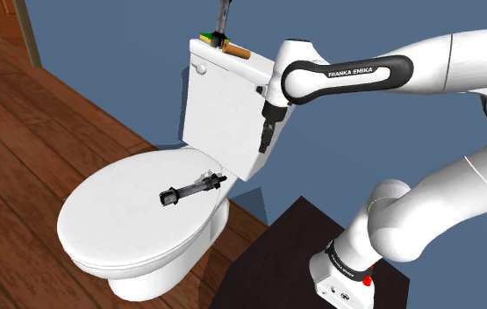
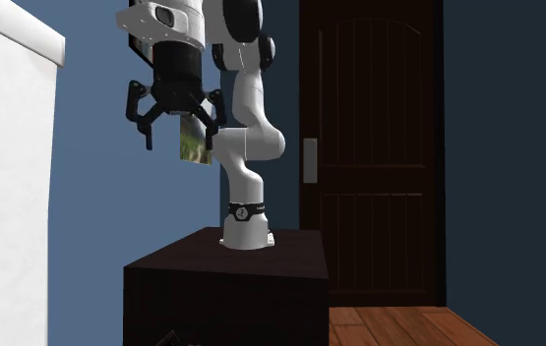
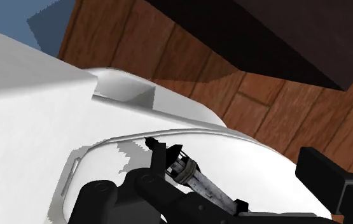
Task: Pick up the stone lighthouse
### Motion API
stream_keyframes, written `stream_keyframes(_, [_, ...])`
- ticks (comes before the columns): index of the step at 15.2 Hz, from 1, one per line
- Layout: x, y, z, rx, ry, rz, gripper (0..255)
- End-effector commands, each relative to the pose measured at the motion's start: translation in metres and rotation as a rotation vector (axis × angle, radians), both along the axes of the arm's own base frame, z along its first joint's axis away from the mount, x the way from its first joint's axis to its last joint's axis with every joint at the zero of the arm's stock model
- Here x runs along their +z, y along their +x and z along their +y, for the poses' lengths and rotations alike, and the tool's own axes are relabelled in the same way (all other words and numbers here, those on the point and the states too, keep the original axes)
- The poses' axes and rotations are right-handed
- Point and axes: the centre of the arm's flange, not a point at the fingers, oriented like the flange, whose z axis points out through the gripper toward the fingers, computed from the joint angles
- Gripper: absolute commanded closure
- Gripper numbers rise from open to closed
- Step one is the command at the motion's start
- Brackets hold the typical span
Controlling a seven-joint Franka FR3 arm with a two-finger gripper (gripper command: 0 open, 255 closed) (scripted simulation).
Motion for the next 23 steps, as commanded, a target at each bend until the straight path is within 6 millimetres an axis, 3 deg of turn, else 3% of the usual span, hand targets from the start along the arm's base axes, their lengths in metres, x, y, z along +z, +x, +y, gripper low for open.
stream_keyframes(1, [-0.021,0.015,0.006,0.078,0.002,-0.005,0])
stream_keyframes(14, [-0.150,0.099,0.075,0.561,0.019,-0.029,0])
stream_keyframes(21, [-0.219,0.129,0.128,0.822,0.028,-0.042,0])
stream_keyframes(23, [-0.230,0.131,0.133,0.844,0.029,-0.043,0])
